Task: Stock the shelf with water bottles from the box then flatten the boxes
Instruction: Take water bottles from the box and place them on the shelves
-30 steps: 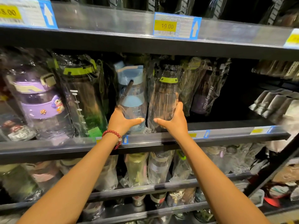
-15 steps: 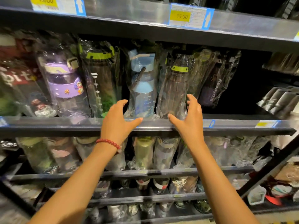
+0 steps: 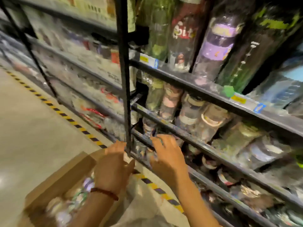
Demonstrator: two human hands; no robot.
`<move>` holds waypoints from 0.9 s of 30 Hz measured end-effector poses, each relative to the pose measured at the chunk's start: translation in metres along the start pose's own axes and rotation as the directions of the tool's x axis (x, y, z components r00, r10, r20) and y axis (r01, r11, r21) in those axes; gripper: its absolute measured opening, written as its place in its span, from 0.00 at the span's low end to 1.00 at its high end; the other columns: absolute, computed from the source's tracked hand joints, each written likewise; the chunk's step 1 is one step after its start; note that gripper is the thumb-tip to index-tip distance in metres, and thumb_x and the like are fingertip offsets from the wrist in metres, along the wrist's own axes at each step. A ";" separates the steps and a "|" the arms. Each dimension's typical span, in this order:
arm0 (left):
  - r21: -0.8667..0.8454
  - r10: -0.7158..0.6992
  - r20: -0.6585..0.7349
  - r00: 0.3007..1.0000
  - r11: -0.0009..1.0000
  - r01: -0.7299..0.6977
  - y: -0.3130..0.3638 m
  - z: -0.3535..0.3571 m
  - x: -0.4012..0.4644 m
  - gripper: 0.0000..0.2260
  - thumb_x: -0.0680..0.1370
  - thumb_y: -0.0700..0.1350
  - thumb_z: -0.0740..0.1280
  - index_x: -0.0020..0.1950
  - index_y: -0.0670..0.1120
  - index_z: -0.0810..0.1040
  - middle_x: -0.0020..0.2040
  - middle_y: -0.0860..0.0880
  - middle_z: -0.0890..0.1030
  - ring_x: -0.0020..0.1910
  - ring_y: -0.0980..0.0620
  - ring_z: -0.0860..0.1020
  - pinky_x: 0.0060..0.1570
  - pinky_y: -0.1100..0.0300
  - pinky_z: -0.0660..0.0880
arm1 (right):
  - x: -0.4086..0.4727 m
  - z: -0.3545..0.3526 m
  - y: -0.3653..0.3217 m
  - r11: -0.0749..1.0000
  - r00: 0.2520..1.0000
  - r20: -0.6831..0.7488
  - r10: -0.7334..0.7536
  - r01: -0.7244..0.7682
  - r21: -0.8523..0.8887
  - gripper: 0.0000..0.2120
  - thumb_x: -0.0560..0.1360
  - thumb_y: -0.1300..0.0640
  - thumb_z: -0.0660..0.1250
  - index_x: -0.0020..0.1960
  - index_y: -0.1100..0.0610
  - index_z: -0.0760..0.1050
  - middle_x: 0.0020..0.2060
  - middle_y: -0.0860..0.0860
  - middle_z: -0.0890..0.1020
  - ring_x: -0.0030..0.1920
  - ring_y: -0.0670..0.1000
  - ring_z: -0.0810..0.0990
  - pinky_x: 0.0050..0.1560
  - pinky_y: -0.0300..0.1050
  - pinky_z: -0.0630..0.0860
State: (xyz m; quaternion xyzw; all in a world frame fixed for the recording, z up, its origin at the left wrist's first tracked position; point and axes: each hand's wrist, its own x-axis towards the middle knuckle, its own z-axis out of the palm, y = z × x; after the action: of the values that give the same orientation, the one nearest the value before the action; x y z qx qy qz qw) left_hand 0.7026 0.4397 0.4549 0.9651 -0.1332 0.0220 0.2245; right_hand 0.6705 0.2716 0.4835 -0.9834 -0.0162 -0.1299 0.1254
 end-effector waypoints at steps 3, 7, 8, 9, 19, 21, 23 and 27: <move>0.042 -0.156 0.008 0.988 0.987 0.155 -0.059 -0.016 -0.046 0.22 0.63 0.51 0.76 0.54 0.45 0.78 0.44 0.44 0.81 0.41 0.41 0.80 0.34 0.53 0.77 | -0.009 0.042 -0.064 0.990 0.989 0.112 -0.100 0.088 0.107 0.17 0.68 0.51 0.65 0.53 0.58 0.78 0.49 0.56 0.80 0.49 0.60 0.79 0.40 0.51 0.79; 0.158 -0.275 -0.052 0.960 0.947 0.280 -0.121 -0.033 -0.104 0.26 0.55 0.49 0.81 0.49 0.44 0.80 0.40 0.44 0.81 0.35 0.42 0.80 0.27 0.58 0.74 | -0.023 0.087 -0.135 0.962 0.925 0.273 -0.264 0.233 0.139 0.20 0.63 0.54 0.65 0.54 0.56 0.79 0.49 0.54 0.81 0.47 0.59 0.81 0.38 0.48 0.79; 0.173 -0.300 -0.065 0.952 0.936 0.307 -0.136 -0.035 -0.117 0.26 0.53 0.48 0.82 0.48 0.44 0.80 0.40 0.44 0.81 0.34 0.42 0.80 0.27 0.59 0.74 | -0.027 0.097 -0.150 0.952 0.905 0.296 -0.304 0.274 0.139 0.20 0.62 0.55 0.70 0.54 0.55 0.79 0.49 0.54 0.81 0.47 0.58 0.81 0.39 0.47 0.80; 0.177 -0.326 -0.079 0.942 0.926 0.335 -0.148 -0.036 -0.129 0.26 0.53 0.47 0.82 0.48 0.44 0.80 0.40 0.44 0.81 0.34 0.42 0.80 0.28 0.59 0.74 | -0.031 0.106 -0.162 0.940 0.885 0.317 -0.339 0.308 0.147 0.23 0.59 0.56 0.74 0.54 0.55 0.78 0.50 0.54 0.81 0.49 0.58 0.81 0.40 0.48 0.80; 0.119 -0.628 -0.016 0.778 0.772 0.625 -0.202 -0.036 -0.197 0.23 0.59 0.50 0.78 0.52 0.48 0.79 0.42 0.49 0.80 0.40 0.47 0.78 0.35 0.57 0.74 | -0.049 0.153 -0.231 0.847 0.709 0.470 -0.526 0.487 0.212 0.28 0.56 0.53 0.81 0.55 0.55 0.79 0.49 0.54 0.82 0.48 0.57 0.82 0.39 0.49 0.81; 0.099 -0.676 0.011 0.736 0.734 0.672 -0.205 -0.033 -0.195 0.20 0.65 0.52 0.74 0.54 0.50 0.76 0.47 0.50 0.79 0.46 0.49 0.77 0.41 0.59 0.73 | -0.043 0.159 -0.234 0.836 0.665 0.518 -0.538 0.498 0.229 0.27 0.61 0.52 0.79 0.58 0.54 0.77 0.54 0.53 0.80 0.54 0.57 0.80 0.45 0.49 0.80; 0.082 -0.715 0.015 0.699 0.698 0.712 -0.210 -0.028 -0.189 0.19 0.68 0.54 0.73 0.56 0.51 0.75 0.50 0.51 0.78 0.49 0.49 0.77 0.43 0.59 0.74 | -0.034 0.170 -0.235 0.832 0.601 0.590 -0.538 0.491 0.258 0.25 0.71 0.51 0.71 0.66 0.53 0.71 0.63 0.51 0.73 0.65 0.56 0.71 0.61 0.50 0.73; 0.082 -0.751 0.065 0.657 0.660 0.747 -0.232 -0.007 -0.166 0.26 0.53 0.49 0.81 0.48 0.46 0.80 0.40 0.48 0.81 0.35 0.47 0.80 0.29 0.58 0.76 | -0.011 0.202 -0.225 0.826 0.557 0.625 -0.547 0.479 0.297 0.28 0.61 0.51 0.78 0.59 0.50 0.73 0.53 0.50 0.78 0.54 0.54 0.79 0.51 0.48 0.79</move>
State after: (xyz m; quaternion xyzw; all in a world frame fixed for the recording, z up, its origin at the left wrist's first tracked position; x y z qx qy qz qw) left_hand 0.6043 0.6842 0.3449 0.9393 0.2661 -0.1142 0.1840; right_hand 0.6965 0.5405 0.3463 -0.9039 -0.3530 0.2137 0.1122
